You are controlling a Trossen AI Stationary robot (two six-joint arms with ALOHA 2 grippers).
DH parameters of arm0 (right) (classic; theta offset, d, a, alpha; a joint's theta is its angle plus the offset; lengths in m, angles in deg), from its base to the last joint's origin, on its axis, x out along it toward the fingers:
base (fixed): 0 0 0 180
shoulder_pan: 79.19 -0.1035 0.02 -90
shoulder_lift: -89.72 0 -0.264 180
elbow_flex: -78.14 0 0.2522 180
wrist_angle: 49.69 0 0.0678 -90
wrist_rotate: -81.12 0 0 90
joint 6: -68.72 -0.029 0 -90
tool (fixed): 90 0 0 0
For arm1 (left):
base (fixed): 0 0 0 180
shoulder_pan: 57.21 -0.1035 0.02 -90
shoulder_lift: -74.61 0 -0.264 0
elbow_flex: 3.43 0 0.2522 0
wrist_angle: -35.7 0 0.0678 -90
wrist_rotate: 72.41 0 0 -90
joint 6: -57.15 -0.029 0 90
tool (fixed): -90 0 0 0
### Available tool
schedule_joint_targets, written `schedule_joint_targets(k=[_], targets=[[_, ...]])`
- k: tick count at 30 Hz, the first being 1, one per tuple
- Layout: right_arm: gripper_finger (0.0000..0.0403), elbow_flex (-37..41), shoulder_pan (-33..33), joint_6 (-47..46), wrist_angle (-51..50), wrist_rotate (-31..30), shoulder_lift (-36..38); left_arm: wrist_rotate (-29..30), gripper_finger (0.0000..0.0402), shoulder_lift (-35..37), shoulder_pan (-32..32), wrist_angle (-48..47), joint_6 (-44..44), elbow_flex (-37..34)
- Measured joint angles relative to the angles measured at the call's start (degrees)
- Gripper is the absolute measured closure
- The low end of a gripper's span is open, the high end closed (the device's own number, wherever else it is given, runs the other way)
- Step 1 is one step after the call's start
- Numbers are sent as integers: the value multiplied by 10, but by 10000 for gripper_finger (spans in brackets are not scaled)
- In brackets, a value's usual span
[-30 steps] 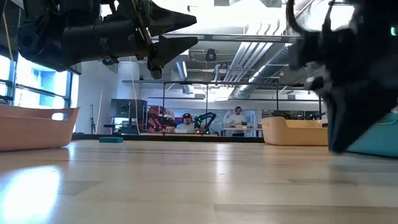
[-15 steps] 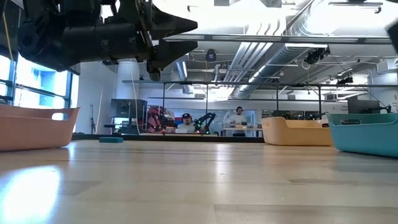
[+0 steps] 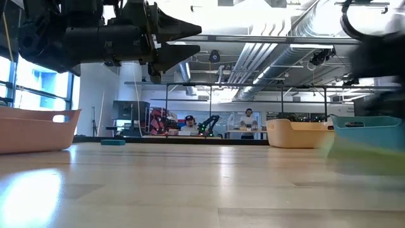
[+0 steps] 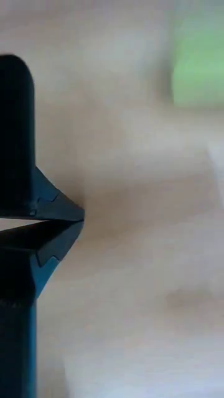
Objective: Sort blocks by size
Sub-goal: Put the thin green rectangular block into the green bin
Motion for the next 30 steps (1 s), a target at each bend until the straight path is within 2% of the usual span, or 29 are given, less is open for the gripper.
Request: schedule_joint_targets(k=[1,2,3,6,9,16,19,22,26,30], targets=[[399,-3,10,12,-5,-35,-3,3,209,0,0,0,0,0],[399,-10,20,27,-13,-30,-2,5,209,0,0,1,0,0],[399,-19,25,45,-20,-58,-1,6,209,0,-1,0,0,0],[399,-52,31,106,-32,-81,-2,6,209,0,-1,0,0,0],[399,-77,30,178,-11,-78,0,6,209,0,0,0,0,1],[391,-82,39,351,69,-74,-1,7,209,0,15,-1,-3,4],[361,-82,54,400,112,-62,-5,14,209,0,35,-16,-31,17],[313,-80,69,436,162,-38,-25,48,209,0,64,-52,-77,42],[244,-76,85,478,243,27,-70,106,209,0,105,-137,-121,89],[192,-76,88,510,336,49,-124,166,209,0,145,-235,-126,131]])
